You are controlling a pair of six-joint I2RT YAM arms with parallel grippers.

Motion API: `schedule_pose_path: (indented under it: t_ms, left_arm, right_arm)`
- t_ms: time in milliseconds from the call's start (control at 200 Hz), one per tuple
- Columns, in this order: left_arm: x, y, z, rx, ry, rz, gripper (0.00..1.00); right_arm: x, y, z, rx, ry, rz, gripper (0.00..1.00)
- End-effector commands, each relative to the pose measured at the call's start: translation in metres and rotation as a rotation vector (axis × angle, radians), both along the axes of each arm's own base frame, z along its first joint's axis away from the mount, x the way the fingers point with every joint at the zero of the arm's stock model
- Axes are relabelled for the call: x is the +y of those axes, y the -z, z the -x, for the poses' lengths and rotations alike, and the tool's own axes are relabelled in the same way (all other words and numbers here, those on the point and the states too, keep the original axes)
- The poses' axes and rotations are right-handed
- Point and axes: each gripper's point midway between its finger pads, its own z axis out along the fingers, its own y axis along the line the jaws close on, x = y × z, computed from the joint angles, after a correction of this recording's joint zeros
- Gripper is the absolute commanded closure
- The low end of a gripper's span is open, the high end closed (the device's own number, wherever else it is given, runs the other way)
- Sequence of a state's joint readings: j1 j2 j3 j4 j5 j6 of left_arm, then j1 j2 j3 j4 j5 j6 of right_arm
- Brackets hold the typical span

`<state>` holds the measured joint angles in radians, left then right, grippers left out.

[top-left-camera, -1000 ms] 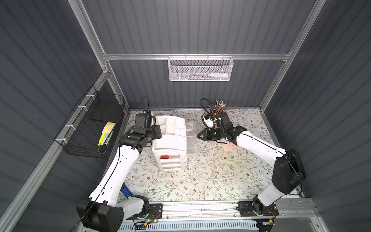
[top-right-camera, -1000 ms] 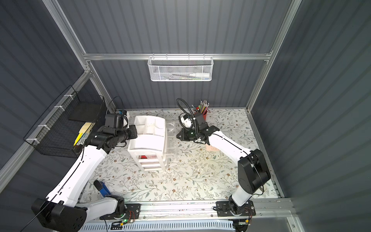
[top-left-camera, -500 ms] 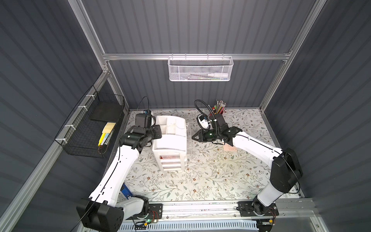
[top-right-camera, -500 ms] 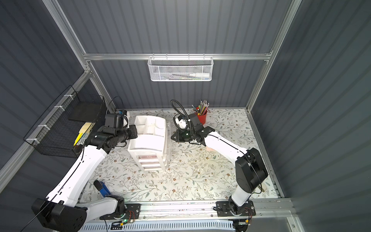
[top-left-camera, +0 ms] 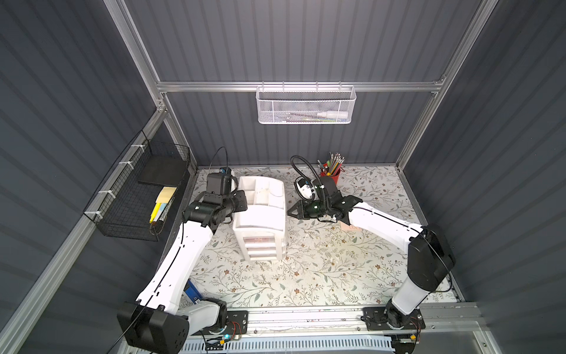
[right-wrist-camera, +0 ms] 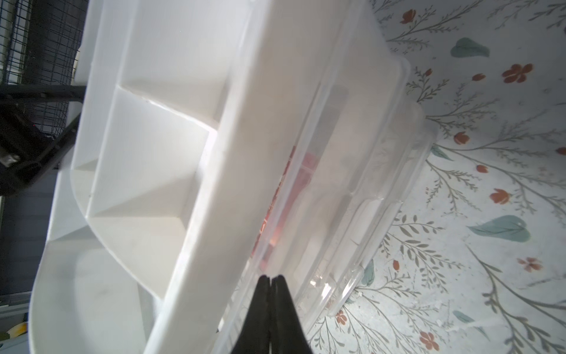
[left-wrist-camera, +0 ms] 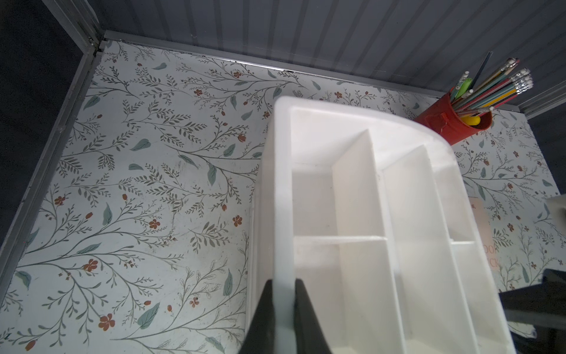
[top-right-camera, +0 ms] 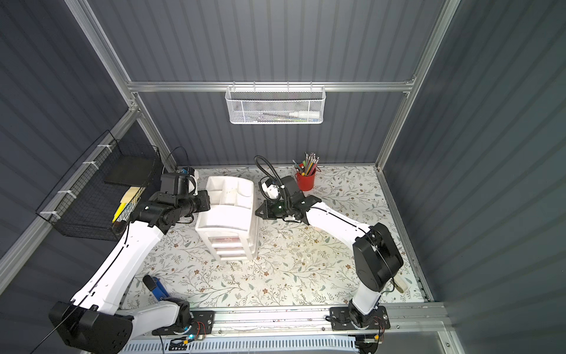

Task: Take the postcards out of the drawer
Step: Close the drawer in the storage box.

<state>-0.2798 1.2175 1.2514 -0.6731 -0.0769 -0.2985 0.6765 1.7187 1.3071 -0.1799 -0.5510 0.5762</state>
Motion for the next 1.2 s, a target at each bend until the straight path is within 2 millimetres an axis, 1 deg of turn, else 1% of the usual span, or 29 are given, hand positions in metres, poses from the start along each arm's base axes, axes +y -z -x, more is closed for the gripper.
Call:
schedule_pose_path:
  t_ms: [0, 250, 425, 575, 675, 705, 805, 991, 1116, 1196]
  left_arm:
    - [-0.008, 0.014, 0.006, 0.052, 0.057, -0.001, 1.00]
    - [-0.010, 0.016, 0.006, 0.058, 0.062, 0.003, 1.00]
    - [-0.008, 0.012, 0.007, 0.046, 0.056, 0.000, 1.00]
    - [-0.008, 0.014, 0.006, 0.051, 0.054, -0.003, 1.00]
    - [-0.007, 0.016, 0.006, 0.056, 0.051, -0.006, 1.00]
    - [-0.007, 0.017, 0.006, 0.060, 0.049, -0.008, 1.00]
    - [-0.006, 0.017, 0.007, 0.060, 0.049, -0.009, 1.00]
    - [-0.006, 0.017, 0.007, 0.059, 0.047, -0.011, 1.00]
    - [-0.006, 0.019, 0.006, 0.063, 0.042, -0.011, 1.00]
    - [-0.006, 0.019, 0.005, 0.065, 0.042, -0.012, 1.00]
  right_arm:
    - [0.016, -0.016, -0.001, -0.019, -0.025, -0.051, 0.94]
    - [0.025, -0.018, 0.002, -0.013, -0.038, -0.070, 0.94]
    - [0.024, -0.017, 0.001, -0.017, -0.032, -0.065, 0.93]
    - [0.022, -0.011, -0.001, -0.006, -0.020, -0.049, 0.92]
    - [0.019, -0.008, -0.001, -0.001, -0.011, -0.044, 0.91]
    - [0.019, -0.008, -0.001, -0.001, -0.011, -0.043, 0.88]
    - [0.014, -0.008, -0.002, -0.004, 0.002, -0.043, 0.86]
    - [-0.004, -0.005, -0.006, 0.002, 0.051, -0.067, 0.83]
    - [-0.018, 0.002, -0.007, 0.015, 0.087, -0.078, 0.80]
    - [-0.022, 0.009, -0.005, 0.030, 0.096, -0.087, 0.77]
